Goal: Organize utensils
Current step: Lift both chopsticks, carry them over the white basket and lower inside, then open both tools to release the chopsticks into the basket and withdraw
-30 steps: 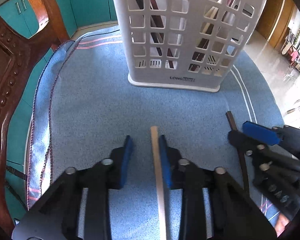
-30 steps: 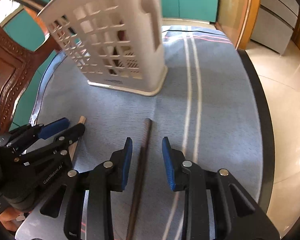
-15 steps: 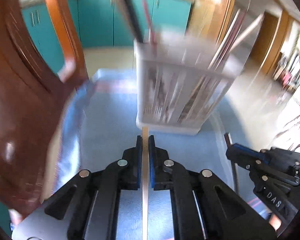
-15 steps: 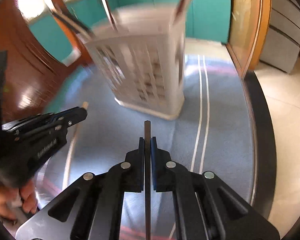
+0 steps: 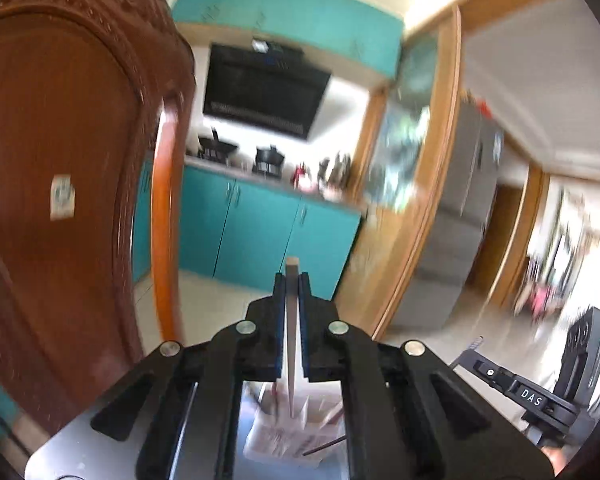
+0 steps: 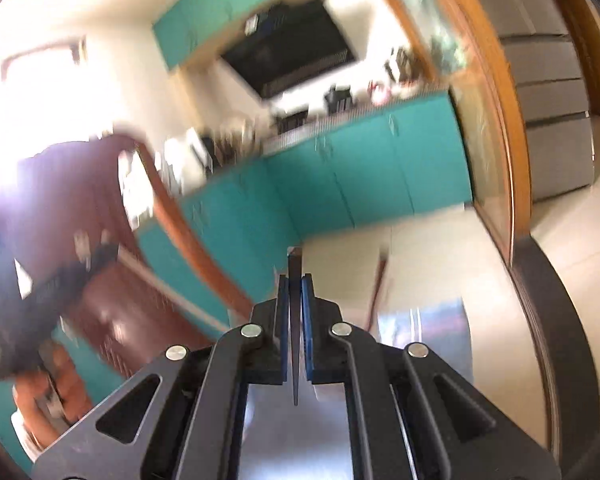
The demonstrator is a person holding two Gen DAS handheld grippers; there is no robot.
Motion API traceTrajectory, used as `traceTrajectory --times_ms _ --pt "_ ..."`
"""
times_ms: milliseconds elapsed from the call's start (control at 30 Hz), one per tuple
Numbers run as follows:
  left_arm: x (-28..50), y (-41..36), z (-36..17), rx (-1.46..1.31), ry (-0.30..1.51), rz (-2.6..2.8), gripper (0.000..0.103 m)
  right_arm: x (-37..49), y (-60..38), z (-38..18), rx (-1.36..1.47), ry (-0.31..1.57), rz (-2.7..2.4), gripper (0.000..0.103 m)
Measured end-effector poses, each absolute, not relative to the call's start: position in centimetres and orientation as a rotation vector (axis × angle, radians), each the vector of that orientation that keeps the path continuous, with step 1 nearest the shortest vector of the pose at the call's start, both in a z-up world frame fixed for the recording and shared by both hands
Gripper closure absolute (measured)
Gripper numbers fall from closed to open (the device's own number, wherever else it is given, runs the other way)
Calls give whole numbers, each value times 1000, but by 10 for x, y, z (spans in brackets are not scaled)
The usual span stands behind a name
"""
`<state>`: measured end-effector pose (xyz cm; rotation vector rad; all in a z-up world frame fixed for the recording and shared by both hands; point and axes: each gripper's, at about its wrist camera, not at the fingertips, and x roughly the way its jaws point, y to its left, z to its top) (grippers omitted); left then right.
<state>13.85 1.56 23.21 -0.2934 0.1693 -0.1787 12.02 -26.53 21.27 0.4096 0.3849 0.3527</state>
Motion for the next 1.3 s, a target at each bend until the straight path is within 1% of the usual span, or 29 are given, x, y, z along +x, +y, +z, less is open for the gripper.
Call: traceTrajectory --times_ms 67,133,200,300,400,500,667,700,733,767,800,833,900,933,967,1000,1033,1100,1133,1200,1300 --pt "151 15 232 -306 161 -164 96 127 -270 228 426 300 294 96" --pt "174 13 220 -317 173 -155 96 135 -268 233 400 247 217 96" --pt "193 7 208 -316 226 -150 96 141 -268 227 381 244 186 96" --pt "230 -10 179 -263 327 -132 96 160 -258 205 346 290 164 96" --pt "248 -18 153 -248 401 -128 96 173 -247 183 302 355 148 96" --pt "258 -25 133 -243 451 -135 96 181 -233 162 260 415 151 96" --pt "261 -38 109 -199 501 -131 95 180 -220 143 216 478 159 96" --pt "259 -39 109 -190 497 -127 93 177 -221 142 206 485 156 93" --pt "252 -38 107 -179 496 -125 91 177 -220 142 196 486 151 85" --pt "246 -38 105 -169 493 -124 83 171 -221 141 185 480 145 78" --pt "240 -37 105 -161 485 -118 79 165 -222 141 179 470 143 61" --pt "230 -32 105 -159 478 -113 72 159 -224 140 178 454 140 47" --pt "214 -27 103 -156 468 -121 56 139 -231 139 180 405 135 42" --pt "204 -23 101 -155 457 -125 51 130 -234 137 176 390 140 39" --pt "195 -19 98 -152 447 -122 42 117 -236 134 163 373 140 36" --pt "180 -14 93 -147 440 -115 34 103 -239 129 150 358 127 27" --pt "171 -11 89 -142 437 -108 32 95 -240 124 142 353 116 20" --pt "146 -6 77 -114 440 -82 21 71 -246 107 121 369 90 14" --pt "137 -4 73 -99 440 -70 19 66 -246 103 117 380 84 11" --pt "116 -2 67 -63 436 -47 11 49 -248 92 112 424 64 10" --pt "89 -3 66 -23 419 -19 7 30 -250 89 133 443 59 6"
